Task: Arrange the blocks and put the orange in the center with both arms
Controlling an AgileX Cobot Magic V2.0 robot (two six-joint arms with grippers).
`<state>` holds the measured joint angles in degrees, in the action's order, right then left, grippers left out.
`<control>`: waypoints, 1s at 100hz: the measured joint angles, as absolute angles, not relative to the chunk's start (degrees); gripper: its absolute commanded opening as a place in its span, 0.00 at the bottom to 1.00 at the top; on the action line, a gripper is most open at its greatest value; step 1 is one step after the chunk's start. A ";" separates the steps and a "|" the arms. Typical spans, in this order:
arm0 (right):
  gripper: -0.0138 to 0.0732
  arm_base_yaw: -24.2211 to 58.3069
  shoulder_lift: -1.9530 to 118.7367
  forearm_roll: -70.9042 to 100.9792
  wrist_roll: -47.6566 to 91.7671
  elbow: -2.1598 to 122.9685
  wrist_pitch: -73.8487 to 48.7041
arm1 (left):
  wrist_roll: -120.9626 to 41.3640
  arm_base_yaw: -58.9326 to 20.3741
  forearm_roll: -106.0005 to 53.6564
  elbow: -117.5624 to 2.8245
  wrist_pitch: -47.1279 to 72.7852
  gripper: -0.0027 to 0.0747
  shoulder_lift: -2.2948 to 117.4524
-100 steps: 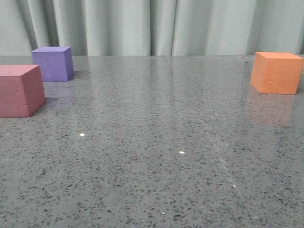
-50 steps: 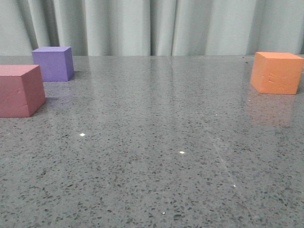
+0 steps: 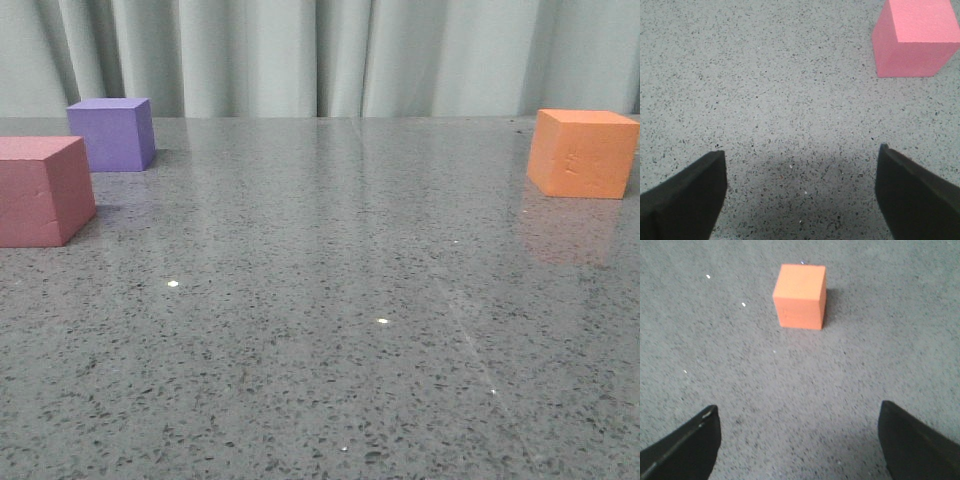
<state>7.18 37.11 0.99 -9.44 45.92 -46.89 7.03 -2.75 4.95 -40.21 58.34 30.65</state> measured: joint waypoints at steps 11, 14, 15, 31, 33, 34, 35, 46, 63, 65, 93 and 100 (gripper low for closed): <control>0.89 7.18 42.45 1.41 -9.44 51.05 -46.86 | 7.03 -2.75 4.95 -40.21 58.34 0.74 30.65; 0.89 7.18 44.03 1.41 -9.44 52.51 -46.86 | 7.03 -2.75 4.95 -40.21 58.34 0.74 30.65; 0.89 7.18 44.88 1.41 -9.44 53.23 -46.86 | 7.03 -2.75 4.95 -40.21 58.34 0.74 30.65; 0.89 7.18 55.02 1.41 -9.44 60.83 -46.34 | 7.03 -2.75 4.95 -40.21 58.34 0.74 30.65; 0.89 7.18 56.53 1.41 -9.44 61.79 -46.22 | 7.03 -2.75 4.95 -40.21 58.34 0.74 30.65; 0.89 7.18 57.57 1.41 -9.44 62.42 -46.25 | 7.03 -2.75 4.95 -40.21 58.34 0.74 30.65; 0.89 7.18 58.09 1.41 -9.44 62.71 -46.14 | 7.03 -2.75 4.95 -40.21 58.34 0.74 30.65; 0.89 7.18 66.23 1.41 -9.21 67.29 -46.03 | 7.03 -2.75 4.95 -40.21 58.34 0.74 30.65; 0.89 7.18 76.76 1.41 -8.99 72.98 -46.03 | 7.03 -2.75 4.95 -40.21 58.34 0.74 30.65; 0.89 7.18 77.85 1.41 -8.99 73.61 -46.03 | 7.03 -2.75 4.95 -40.21 58.34 0.74 30.65; 0.89 7.18 87.86 0.92 -8.99 78.64 -46.03 | 7.03 -2.75 4.95 -40.21 58.34 0.74 30.65; 0.89 7.18 89.30 0.00 -8.99 78.88 -46.03 | 7.03 -2.75 4.95 -40.21 58.34 0.74 30.65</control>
<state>7.18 89.30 0.00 -8.99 78.88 -46.03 7.03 -2.75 4.95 -40.21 58.34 30.65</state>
